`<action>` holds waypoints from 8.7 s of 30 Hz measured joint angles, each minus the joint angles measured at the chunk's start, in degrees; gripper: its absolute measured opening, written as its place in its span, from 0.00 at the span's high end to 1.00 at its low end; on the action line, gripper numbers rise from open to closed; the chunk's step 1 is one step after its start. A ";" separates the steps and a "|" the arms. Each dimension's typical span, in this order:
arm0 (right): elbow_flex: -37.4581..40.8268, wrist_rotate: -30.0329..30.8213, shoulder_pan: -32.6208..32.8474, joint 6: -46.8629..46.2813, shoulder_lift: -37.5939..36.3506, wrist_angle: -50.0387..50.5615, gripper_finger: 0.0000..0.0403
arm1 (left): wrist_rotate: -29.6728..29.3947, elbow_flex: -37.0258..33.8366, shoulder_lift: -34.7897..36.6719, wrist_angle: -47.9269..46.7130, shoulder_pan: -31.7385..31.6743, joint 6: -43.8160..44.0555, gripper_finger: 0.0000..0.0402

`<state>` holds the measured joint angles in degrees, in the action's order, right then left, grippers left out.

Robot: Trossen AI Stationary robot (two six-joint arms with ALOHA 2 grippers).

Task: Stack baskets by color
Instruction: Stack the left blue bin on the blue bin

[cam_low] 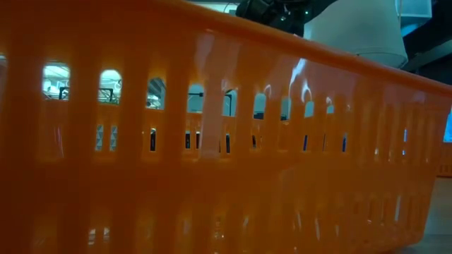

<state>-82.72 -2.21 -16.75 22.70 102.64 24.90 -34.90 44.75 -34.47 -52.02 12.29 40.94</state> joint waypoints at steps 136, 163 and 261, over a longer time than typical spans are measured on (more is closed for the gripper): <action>-34.10 -6.54 -7.59 27.01 34.78 13.47 0.71 | 20.87 1.77 -23.49 15.62 -32.60 -35.51 0.86; -50.43 3.58 -2.70 4.45 36.51 39.95 1.00 | 20.88 1.77 -23.49 15.58 -32.62 -35.57 0.86; 11.27 18.64 6.15 -68.14 -16.14 21.12 1.00 | 13.08 1.79 -10.61 13.46 -20.74 -37.01 0.86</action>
<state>-71.45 16.42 -10.60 -45.43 86.50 46.03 -21.82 46.54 -45.08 -38.57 -8.45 3.92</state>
